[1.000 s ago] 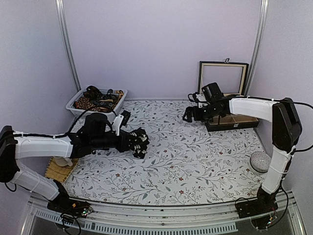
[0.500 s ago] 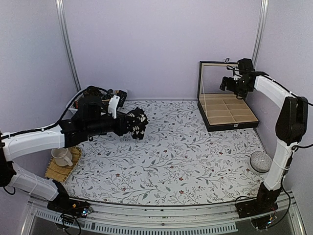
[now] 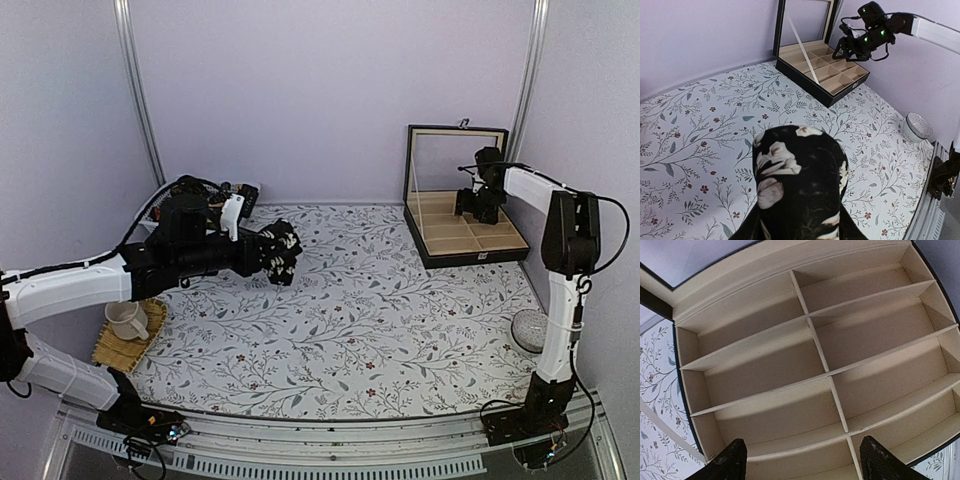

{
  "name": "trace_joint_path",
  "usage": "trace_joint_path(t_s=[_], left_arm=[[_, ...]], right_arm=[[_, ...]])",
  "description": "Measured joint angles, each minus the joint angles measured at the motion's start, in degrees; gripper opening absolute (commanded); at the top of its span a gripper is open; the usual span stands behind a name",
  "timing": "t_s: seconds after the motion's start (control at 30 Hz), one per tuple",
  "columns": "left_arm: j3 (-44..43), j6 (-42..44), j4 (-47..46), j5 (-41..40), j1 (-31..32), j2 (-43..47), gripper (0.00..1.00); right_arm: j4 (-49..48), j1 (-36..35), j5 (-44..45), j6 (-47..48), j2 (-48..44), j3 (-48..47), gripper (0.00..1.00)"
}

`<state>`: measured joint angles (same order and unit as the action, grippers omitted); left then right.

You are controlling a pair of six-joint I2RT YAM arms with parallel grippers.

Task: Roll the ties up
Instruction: Move the storage box to the center of the board.

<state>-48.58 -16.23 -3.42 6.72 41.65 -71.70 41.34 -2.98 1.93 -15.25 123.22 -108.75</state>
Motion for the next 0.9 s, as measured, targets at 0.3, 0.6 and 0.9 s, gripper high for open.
trace_joint_path(t_s=[0.3,0.6,0.9], left_arm=[[0.0,-0.2,0.9,-1.0,0.0,0.0,0.0],[0.0,-0.1,0.8,-1.0,-0.3,0.2,0.0],[0.0,-0.1,0.7,-0.4,-0.8,1.3,0.0]], right_arm=[[0.7,0.9,3.8,0.1,0.8,3.9,0.67],[0.6,1.1,3.7,0.5,0.9,10.3,0.39],[-1.4,0.0,4.7,2.1,0.9,12.0,0.31]])
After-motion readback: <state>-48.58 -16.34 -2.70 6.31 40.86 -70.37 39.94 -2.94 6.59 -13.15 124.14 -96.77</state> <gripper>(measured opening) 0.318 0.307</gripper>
